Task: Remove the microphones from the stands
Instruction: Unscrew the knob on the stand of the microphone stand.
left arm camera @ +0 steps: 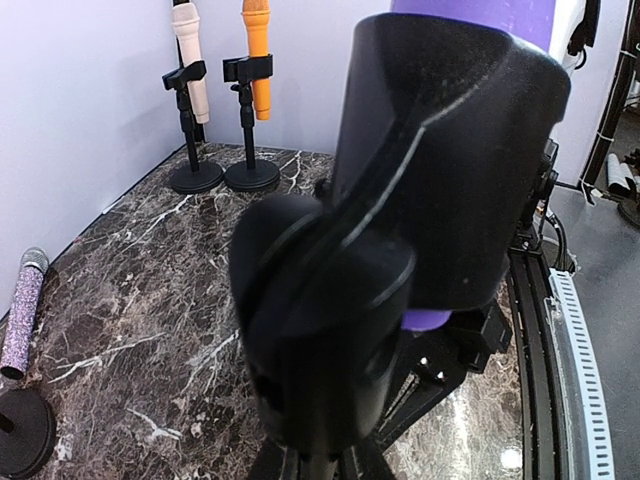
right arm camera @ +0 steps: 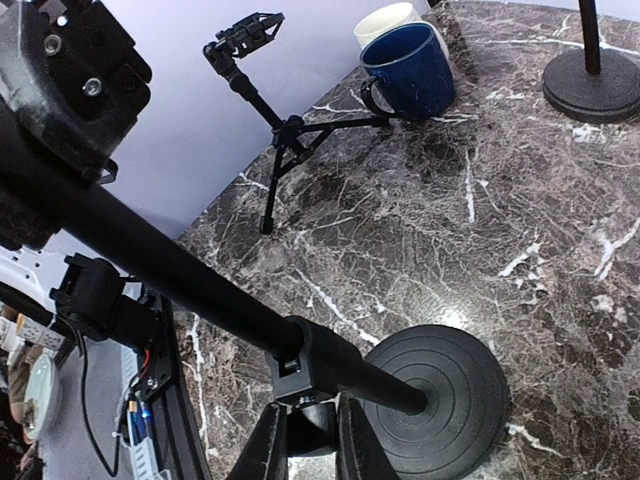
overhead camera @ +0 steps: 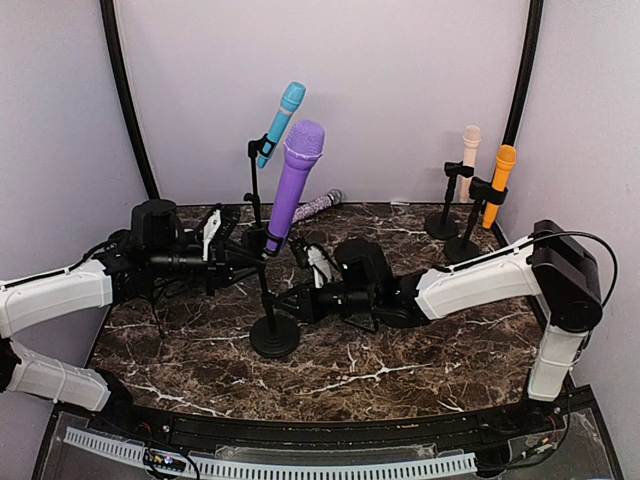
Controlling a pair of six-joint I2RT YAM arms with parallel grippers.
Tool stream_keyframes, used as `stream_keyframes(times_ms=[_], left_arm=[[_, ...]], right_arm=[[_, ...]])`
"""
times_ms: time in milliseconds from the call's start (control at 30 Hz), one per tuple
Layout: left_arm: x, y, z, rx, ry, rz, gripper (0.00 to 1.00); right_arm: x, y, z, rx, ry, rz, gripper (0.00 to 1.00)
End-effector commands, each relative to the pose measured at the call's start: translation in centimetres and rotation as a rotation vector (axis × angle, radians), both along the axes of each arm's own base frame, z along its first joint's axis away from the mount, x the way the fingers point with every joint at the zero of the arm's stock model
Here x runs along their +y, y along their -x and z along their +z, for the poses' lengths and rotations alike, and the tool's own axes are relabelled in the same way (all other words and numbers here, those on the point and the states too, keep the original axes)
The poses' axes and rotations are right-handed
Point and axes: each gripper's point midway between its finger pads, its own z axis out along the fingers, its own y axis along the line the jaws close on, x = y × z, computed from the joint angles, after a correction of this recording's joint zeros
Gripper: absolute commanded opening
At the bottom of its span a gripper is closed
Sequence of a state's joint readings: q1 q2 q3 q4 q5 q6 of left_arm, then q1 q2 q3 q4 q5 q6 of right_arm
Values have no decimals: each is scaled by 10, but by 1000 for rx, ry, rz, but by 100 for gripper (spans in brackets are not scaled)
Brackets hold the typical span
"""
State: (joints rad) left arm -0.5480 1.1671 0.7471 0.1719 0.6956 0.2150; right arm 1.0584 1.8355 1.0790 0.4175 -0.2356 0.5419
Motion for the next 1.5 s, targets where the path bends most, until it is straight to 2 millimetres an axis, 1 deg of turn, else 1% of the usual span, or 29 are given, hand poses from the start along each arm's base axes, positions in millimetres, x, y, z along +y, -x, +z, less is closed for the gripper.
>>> stream_keyframes(times_ms=[0,33,167,300,367,400,467,533,633,767,833,1000,1167,1400,1467], left_arm=[[0,-6,6,-25,0,16,0],[0,-6,5,-24,-1,15,0],[-1,-5,4,-19,-2,11,0],[-2,-5,4,-18,-3,7,0],[-2,-4,3,-18,-5,6,0],[-3,-3,3,-18,-7,3,0],[-3,-3,2,-18,-10,4,0],[-4,-2,2,-18,-11,1,0],[-4,-2,2,-18,-12,1,0],[-5,-2,1,-18,-15,2,0],[-5,-2,1,-19,-17,2,0],[-6,-1,0,-19,-20,-2,0],[-6,-1,0,-19,-22,-2,0],[-7,-1,-1,-17,-26,-3,0],[-7,-2,-1,-17,-26,-3,0]], right_arm=[[-9,-12,6,-129,66,-113,0],[-10,-12,10,-129,53,-122,1],[-16,-9,29,-110,-10,-130,27],[-26,-9,42,-16,-118,-110,51],[-30,-5,47,45,-186,-62,61],[-31,-4,49,73,-214,-41,65],[-32,-6,45,115,-233,-22,69],[-30,-5,41,137,-233,-3,69],[-21,-3,34,166,-216,40,69],[-11,-4,28,193,-214,62,58],[-10,-6,25,201,-214,59,52],[-6,-6,24,209,-225,73,41],[-2,-7,23,213,-226,84,34],[-1,-6,20,212,-215,95,18],[-1,-4,19,212,-212,101,16]])
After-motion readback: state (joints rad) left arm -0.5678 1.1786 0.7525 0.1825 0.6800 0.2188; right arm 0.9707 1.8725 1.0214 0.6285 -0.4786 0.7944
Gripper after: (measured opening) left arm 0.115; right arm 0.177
